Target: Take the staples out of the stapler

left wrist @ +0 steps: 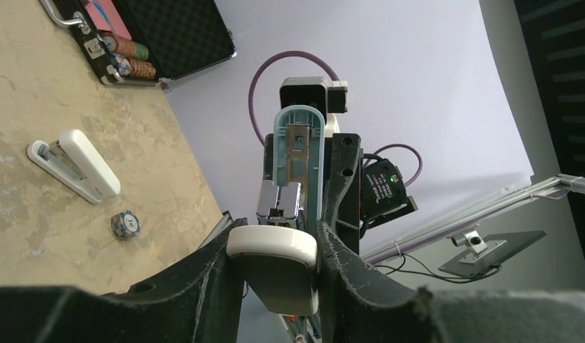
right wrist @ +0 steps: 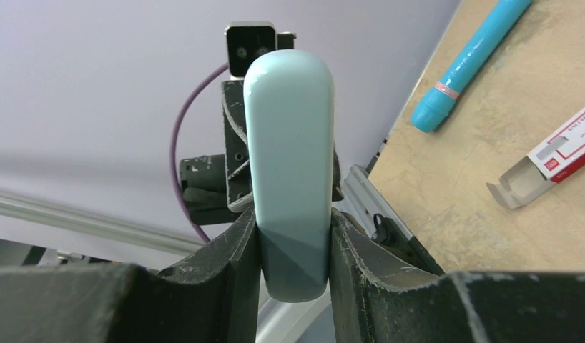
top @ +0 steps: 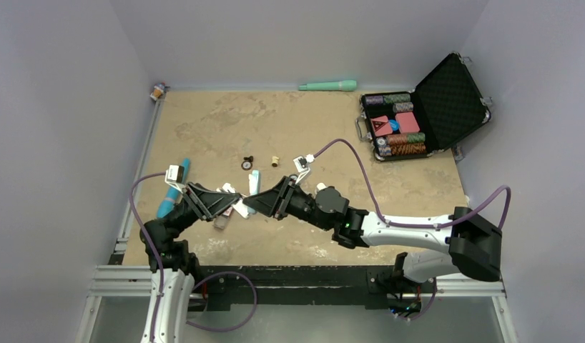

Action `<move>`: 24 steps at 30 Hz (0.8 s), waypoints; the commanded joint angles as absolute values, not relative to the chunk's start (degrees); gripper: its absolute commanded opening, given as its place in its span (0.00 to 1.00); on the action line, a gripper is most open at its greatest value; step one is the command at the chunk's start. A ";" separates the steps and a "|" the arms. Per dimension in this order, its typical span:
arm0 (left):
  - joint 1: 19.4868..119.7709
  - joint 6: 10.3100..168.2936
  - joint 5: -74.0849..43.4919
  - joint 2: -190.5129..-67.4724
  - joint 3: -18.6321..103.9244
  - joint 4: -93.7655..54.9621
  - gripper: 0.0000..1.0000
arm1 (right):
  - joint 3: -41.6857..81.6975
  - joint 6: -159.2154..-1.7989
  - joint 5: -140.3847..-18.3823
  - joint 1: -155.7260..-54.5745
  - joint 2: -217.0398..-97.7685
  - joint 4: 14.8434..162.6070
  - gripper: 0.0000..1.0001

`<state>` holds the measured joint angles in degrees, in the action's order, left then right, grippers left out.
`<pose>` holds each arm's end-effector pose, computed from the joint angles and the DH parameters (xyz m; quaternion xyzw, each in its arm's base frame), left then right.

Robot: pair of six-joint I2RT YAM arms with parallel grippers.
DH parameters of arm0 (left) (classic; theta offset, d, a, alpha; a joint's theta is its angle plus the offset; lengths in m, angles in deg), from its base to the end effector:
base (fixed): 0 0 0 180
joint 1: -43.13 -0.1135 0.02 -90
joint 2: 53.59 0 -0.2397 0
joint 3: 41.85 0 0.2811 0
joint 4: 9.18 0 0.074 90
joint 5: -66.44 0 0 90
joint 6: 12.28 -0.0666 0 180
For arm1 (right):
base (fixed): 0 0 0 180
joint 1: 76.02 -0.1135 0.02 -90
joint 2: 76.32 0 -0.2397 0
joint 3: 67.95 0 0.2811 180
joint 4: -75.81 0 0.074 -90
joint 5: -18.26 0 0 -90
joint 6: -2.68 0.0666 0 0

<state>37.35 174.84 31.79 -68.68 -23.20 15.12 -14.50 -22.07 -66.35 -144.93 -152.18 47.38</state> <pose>0.1727 -0.0376 0.2456 -0.1095 0.5960 -0.7101 0.3586 0.1357 0.3344 0.2535 0.0136 0.6690 0.6716 0.3181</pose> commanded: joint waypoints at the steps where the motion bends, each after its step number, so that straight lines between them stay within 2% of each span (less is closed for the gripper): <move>1: 37.80 171.24 32.42 -67.87 -20.75 10.48 0.39 | -13.10 -21.93 -65.62 -145.08 -151.33 40.83 0.00; 5: 37.90 171.29 32.43 -67.57 -20.91 10.63 0.46 | -13.92 -21.73 -65.45 -145.07 -151.04 39.95 0.00; 10: 37.92 170.61 32.51 -67.57 -20.74 9.60 0.67 | -13.99 -21.95 -65.27 -145.09 -150.57 40.14 0.00; 12: 37.91 170.24 32.60 -67.43 -20.65 9.00 0.67 | -13.91 -22.31 -64.97 -145.09 -150.15 40.82 0.00; 16: 37.89 169.87 32.38 -67.30 -20.52 8.01 0.44 | -13.99 -22.47 -64.60 -145.08 -149.72 41.73 0.00; 21: 37.94 167.88 32.51 -67.08 -19.29 3.91 0.08 | -15.04 -21.61 -64.17 -145.10 -149.77 40.70 0.00; 23: 37.90 166.65 32.67 -67.12 -18.42 1.30 0.00 | -15.06 -21.54 -64.67 -145.09 -150.37 40.53 0.00; 24: 37.98 165.58 32.81 -67.20 -17.77 -0.60 0.00 | -14.94 -21.41 -64.89 -145.06 -150.67 40.85 0.00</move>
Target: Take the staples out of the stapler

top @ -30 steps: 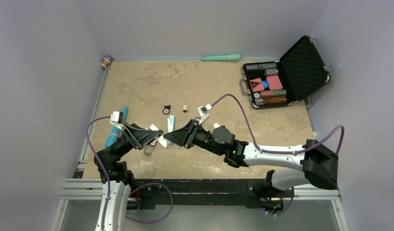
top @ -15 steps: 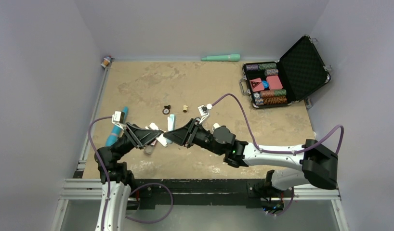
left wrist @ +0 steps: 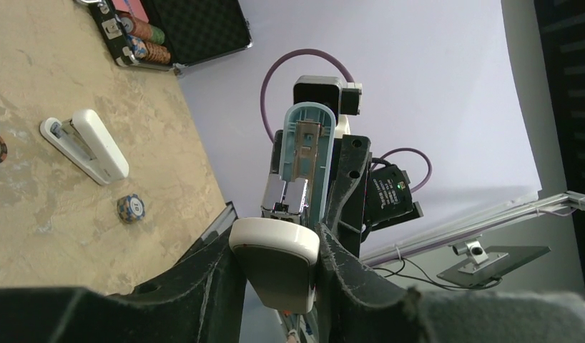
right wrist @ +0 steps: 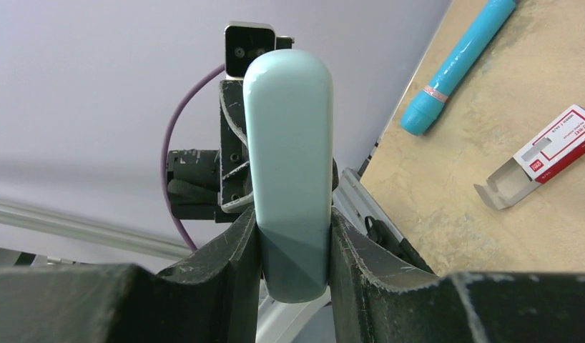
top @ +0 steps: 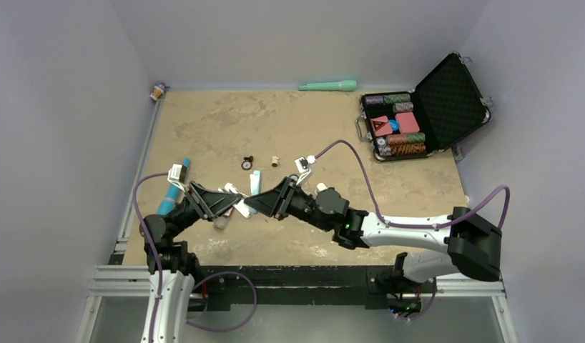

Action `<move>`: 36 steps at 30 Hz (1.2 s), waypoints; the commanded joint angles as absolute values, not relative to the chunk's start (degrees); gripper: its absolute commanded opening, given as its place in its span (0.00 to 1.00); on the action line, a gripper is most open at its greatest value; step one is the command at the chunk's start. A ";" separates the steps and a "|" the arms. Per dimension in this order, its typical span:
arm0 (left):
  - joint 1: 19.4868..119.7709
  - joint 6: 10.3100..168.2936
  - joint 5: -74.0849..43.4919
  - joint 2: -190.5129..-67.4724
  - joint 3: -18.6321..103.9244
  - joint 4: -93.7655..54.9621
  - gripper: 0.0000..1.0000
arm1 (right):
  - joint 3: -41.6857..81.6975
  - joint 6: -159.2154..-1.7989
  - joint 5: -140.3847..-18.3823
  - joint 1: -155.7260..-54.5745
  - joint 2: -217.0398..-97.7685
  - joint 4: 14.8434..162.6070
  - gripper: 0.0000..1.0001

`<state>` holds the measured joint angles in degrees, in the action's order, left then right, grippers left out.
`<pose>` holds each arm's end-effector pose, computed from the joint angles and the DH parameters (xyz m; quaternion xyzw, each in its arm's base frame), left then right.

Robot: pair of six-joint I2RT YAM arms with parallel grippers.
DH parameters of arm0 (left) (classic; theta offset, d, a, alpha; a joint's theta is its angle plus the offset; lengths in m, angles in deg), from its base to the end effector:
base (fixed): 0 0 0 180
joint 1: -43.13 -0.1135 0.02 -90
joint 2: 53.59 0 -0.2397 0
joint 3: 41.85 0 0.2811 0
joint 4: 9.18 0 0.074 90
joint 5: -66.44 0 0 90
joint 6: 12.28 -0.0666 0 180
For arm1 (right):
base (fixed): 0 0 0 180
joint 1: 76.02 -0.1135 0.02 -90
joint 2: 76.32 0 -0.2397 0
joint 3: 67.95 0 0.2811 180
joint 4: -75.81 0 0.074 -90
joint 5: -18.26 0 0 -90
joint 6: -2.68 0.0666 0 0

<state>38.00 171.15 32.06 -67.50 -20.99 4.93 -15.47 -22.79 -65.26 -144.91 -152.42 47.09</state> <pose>0.1747 -0.0395 0.2452 -0.1285 0.6181 -0.6974 0.3393 0.1365 0.3327 0.2460 0.0160 0.6750 0.6616 0.3263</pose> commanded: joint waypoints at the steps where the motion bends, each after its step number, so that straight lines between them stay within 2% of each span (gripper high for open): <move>1: 37.98 164.18 32.93 -67.33 -16.84 -3.07 0.00 | -14.88 -21.06 -65.11 -145.08 -151.00 41.23 0.00; 3: 38.21 158.66 32.79 -67.37 -13.24 -11.64 0.00 | -15.25 -20.80 -65.44 -145.10 -151.28 41.92 0.00; 5: 38.40 149.08 30.68 -67.87 -7.78 -28.89 0.00 | -16.14 -20.38 -65.53 -145.04 -151.01 42.70 0.00; 6: 38.39 141.54 28.69 -68.47 -4.45 -37.82 0.00 | -16.81 -20.30 -65.47 -145.09 -150.60 43.24 0.07; 8: 38.43 135.68 26.50 -69.37 -0.38 -48.64 0.00 | -18.46 -19.87 -64.61 -145.04 -149.00 44.18 0.39; 9: 38.44 134.87 26.49 -69.60 0.18 -49.54 0.00 | -19.61 -19.60 -64.24 -145.10 -148.05 44.43 0.50; 11: 38.61 134.53 26.79 -70.04 0.33 -49.99 0.00 | -21.83 -19.32 -63.36 -145.08 -146.06 45.09 0.63; 13: 38.61 133.19 26.19 -70.46 0.27 -51.85 0.00 | -23.77 -18.97 -62.79 -145.10 -143.91 46.14 0.66; 17: 38.57 131.54 25.40 -70.54 -0.60 -53.16 0.00 | -26.56 -18.62 -61.27 -145.10 -139.65 50.00 0.69; 23: 38.64 125.42 23.50 -73.01 0.90 -58.05 0.00 | -27.02 -21.01 -59.00 -145.11 -132.85 59.81 0.68; 28: 41.85 119.63 16.17 -79.04 3.15 -63.73 0.00 | -25.40 -23.42 -57.81 -145.11 -130.12 69.95 0.60; 33: 52.56 118.25 5.89 -87.68 6.75 -65.12 0.00 | -24.44 -24.01 -57.13 -145.13 -129.50 75.82 0.55; 36: 57.67 117.71 0.07 -91.96 9.27 -65.86 0.00 | -23.33 -24.21 -56.09 -145.45 -129.06 79.28 0.47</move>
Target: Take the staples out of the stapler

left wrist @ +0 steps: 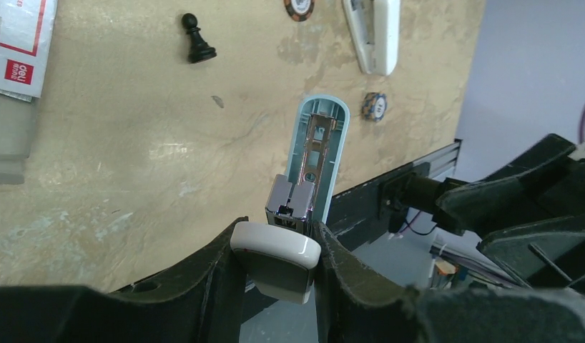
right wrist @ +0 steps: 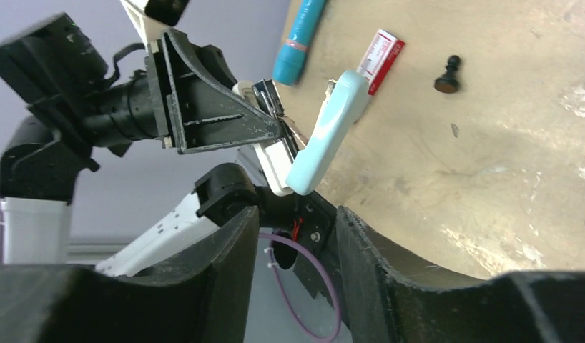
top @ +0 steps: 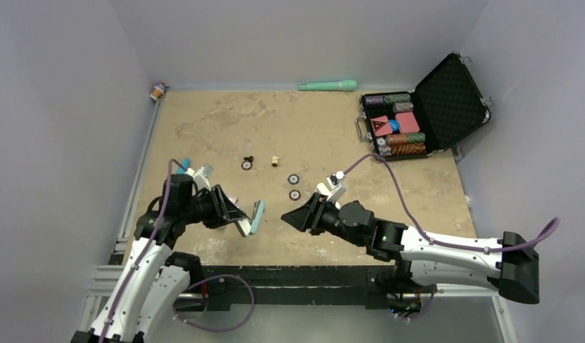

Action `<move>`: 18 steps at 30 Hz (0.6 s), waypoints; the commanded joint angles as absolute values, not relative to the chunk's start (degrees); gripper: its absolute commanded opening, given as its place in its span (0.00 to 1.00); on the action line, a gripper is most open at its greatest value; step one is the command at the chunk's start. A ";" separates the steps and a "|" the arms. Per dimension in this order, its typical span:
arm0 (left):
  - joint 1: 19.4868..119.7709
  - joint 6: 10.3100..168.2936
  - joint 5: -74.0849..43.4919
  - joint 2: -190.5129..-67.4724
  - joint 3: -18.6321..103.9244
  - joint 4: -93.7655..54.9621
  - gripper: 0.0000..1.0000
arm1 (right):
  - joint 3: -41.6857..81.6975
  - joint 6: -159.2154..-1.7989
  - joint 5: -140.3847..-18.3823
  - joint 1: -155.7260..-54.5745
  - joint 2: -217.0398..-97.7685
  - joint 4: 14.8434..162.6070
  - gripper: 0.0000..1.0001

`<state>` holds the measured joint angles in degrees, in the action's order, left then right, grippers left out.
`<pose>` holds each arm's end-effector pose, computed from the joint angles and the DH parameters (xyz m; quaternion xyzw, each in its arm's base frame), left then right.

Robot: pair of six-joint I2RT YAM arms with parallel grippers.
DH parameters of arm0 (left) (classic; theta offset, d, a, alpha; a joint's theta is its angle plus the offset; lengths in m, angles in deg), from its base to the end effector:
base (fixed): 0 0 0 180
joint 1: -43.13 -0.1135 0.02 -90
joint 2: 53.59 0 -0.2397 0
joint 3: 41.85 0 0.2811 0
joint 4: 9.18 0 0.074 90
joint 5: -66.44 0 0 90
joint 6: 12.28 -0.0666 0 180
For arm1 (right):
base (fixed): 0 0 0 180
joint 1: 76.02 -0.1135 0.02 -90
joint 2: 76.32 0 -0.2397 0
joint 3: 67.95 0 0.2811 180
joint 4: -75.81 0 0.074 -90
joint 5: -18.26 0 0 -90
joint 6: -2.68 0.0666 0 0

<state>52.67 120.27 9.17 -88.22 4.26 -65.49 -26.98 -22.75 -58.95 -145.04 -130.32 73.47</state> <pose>0.1819 -0.0671 0.2140 -0.1479 0.8801 -0.3955 0.2168 0.1174 0.2650 0.2183 0.0413 0.7673 0.5491 0.3287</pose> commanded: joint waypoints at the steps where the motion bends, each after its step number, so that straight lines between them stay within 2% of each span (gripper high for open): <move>1: 59.16 117.39 -1.16 -93.19 10.29 -66.02 0.00 | -23.40 -24.22 -55.96 -145.53 -128.61 79.59 0.43; 8: 70.94 115.62 -10.15 -103.05 16.36 -66.52 0.00 | -25.15 -24.60 -55.97 -145.59 -125.72 78.29 0.18; 12: 75.56 115.16 -11.50 -105.87 18.07 -65.03 0.00 | -24.55 -24.57 -56.11 -145.63 -126.48 79.24 0.01; 18: 82.34 113.60 -14.14 -110.99 20.76 -65.21 0.00 | -23.75 -23.31 -55.22 -145.63 -128.42 80.97 0.00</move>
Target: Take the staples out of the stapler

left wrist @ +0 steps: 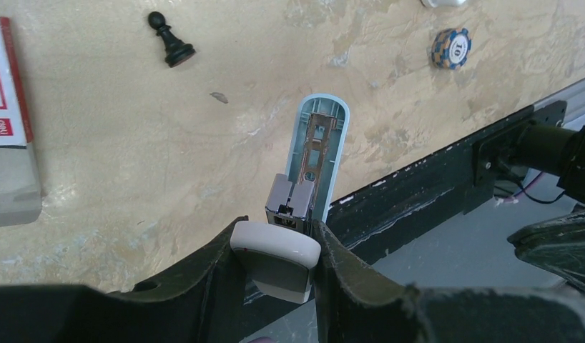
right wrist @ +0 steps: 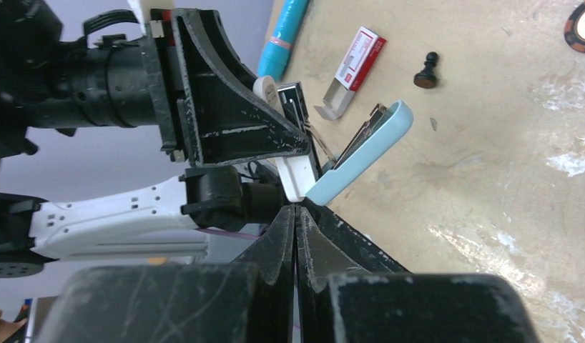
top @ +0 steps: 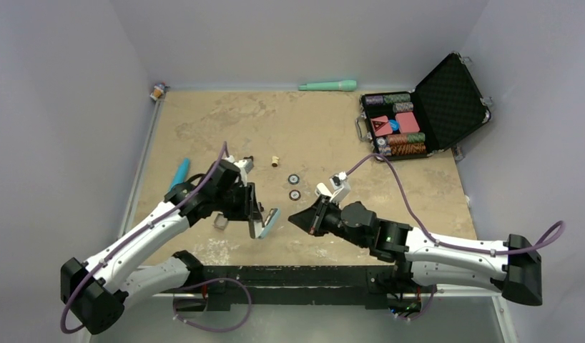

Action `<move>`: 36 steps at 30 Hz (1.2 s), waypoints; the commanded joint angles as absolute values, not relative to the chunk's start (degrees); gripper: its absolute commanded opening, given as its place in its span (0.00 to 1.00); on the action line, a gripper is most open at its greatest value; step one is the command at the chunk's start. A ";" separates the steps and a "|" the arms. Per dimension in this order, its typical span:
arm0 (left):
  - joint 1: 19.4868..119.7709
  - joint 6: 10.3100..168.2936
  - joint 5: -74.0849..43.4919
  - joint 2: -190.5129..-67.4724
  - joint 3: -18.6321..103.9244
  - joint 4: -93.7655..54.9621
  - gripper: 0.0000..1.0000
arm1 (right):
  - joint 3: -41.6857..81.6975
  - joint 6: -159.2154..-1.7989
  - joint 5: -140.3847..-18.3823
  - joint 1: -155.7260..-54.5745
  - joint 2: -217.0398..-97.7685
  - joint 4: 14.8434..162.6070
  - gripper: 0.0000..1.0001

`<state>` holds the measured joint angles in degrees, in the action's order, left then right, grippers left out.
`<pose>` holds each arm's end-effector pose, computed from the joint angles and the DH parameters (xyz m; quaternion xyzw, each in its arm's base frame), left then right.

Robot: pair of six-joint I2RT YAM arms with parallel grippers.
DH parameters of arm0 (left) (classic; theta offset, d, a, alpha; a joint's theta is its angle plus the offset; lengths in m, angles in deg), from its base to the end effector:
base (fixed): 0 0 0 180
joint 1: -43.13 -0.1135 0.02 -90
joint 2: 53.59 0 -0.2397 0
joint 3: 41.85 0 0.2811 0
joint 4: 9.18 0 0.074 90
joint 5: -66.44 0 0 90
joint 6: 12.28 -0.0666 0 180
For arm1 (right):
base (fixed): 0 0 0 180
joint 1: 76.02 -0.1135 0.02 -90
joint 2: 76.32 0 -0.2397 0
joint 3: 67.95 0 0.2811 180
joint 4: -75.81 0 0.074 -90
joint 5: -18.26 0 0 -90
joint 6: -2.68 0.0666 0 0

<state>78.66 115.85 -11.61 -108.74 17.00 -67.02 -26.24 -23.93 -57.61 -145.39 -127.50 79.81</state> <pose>0.1914 -0.1536 0.2156 0.0106 0.9467 -0.2628 0.1857 0.1145 0.2580 0.2217 0.0354 0.7821 0.5244 0.3347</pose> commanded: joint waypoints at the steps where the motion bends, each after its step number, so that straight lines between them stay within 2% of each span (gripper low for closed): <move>1: 83.35 113.35 -14.34 -111.65 21.03 -64.98 0.00 | -23.61 -22.95 -54.90 -145.59 -128.81 81.22 0.00; 13: 88.75 110.27 -17.36 -118.38 29.13 -70.00 0.00 | -21.54 -17.33 -52.59 -145.58 -134.37 83.64 0.00; 27: 89.22 107.85 -22.50 -128.23 37.24 -74.90 0.00 | -15.13 -14.59 -42.31 -145.29 -138.52 89.65 0.00; 33: 89.14 107.06 -26.41 -135.81 45.69 -79.43 0.00 | -11.92 -21.36 -45.98 -138.72 -145.33 88.49 0.00; 36: 89.10 106.82 -25.98 -138.65 49.06 -81.89 0.00 | -13.20 -24.70 -49.99 -134.71 -146.23 82.66 0.00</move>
<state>88.95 108.31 -24.27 -136.63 43.36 -78.56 -14.42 -19.45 -46.99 -139.09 -145.80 87.79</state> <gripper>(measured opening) 0.395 0.007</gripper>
